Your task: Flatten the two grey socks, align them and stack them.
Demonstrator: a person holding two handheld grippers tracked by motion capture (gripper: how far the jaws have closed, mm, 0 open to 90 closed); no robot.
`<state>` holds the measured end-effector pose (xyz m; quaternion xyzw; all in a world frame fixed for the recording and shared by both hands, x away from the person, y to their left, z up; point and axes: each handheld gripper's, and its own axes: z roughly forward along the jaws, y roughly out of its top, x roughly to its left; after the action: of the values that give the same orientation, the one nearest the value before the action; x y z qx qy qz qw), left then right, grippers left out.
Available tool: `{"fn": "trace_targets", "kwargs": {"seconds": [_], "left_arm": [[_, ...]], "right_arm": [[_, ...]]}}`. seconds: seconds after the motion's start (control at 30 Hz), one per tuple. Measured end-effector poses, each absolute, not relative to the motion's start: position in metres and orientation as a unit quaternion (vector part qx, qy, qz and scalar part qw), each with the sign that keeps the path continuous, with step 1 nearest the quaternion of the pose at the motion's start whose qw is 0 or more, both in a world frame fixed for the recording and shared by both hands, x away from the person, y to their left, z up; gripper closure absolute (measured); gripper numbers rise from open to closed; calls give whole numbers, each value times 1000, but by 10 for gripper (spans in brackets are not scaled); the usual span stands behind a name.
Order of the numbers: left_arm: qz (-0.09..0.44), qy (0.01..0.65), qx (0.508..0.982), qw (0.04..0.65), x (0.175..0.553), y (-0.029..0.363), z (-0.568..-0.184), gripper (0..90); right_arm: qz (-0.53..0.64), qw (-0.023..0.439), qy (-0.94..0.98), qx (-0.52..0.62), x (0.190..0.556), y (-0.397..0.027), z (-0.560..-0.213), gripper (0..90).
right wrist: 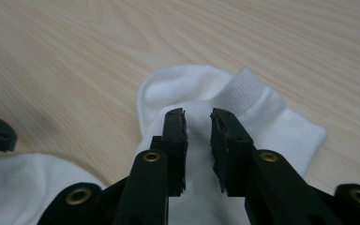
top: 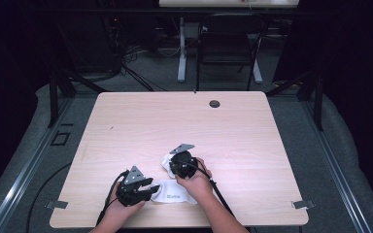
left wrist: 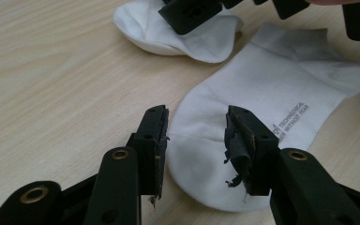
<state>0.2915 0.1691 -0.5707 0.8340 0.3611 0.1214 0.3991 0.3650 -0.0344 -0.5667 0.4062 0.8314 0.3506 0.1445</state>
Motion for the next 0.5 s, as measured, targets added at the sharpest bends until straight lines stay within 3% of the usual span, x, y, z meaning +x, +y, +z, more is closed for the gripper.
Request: {"fn": "trace_targets", "kwargs": {"seconds": [0.3, 0.5], "left_arm": [[130, 381, 822, 403, 297, 179, -569, 585], [134, 386, 819, 403, 300, 182, -569, 585]], "right_arm": [[367, 144, 832, 389, 346, -26, -560, 644], [329, 177, 850, 370, 337, -17, -568, 635]]}}
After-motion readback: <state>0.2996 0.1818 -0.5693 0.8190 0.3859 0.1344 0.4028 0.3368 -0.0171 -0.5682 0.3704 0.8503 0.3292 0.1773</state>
